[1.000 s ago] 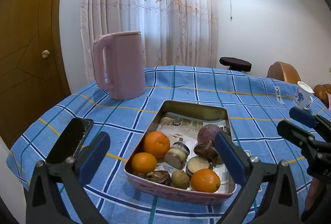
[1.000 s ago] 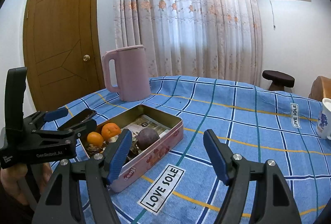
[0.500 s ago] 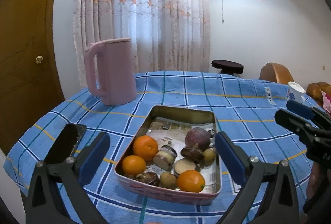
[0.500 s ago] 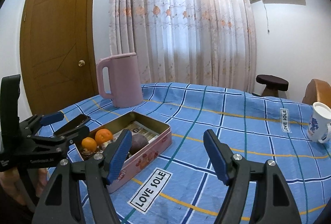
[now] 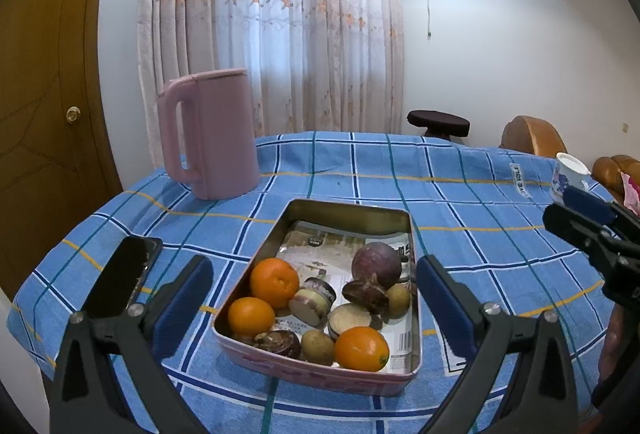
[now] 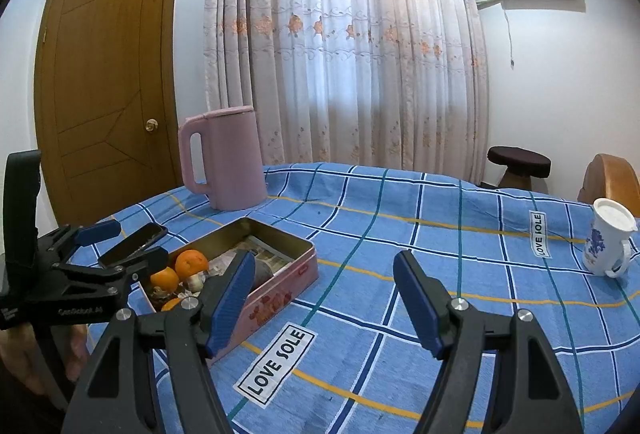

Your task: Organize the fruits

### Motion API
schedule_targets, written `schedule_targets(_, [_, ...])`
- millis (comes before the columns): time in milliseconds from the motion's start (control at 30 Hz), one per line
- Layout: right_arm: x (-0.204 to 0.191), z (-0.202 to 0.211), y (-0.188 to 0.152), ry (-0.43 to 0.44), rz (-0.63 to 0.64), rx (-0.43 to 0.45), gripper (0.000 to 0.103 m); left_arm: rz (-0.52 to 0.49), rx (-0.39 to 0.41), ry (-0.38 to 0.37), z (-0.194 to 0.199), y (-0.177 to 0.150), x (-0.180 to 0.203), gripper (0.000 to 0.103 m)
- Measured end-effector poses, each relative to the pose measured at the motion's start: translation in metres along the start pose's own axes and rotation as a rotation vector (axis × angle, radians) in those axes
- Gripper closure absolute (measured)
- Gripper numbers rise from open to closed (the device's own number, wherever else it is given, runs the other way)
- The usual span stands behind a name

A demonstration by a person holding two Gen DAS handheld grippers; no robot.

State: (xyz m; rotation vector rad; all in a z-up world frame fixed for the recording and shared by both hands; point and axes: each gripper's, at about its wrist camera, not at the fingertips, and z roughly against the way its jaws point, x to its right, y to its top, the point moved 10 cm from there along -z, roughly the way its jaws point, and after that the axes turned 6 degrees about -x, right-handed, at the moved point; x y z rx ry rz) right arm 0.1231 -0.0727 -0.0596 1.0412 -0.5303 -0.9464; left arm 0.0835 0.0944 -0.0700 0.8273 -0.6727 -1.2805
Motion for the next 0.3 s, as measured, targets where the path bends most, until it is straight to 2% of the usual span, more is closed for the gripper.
schedule_targets(167, [0.007,0.0,-0.004,-0.02,0.006,-0.013,0.03,-0.012,-0.001,0.002,-0.002,-0.002,0.004,0.0])
schedule_targets(300, [0.027,-0.004,-0.013,-0.079,0.01,-0.058,0.03,-0.016,0.008,0.005,-0.002,-0.002,0.005,0.0])
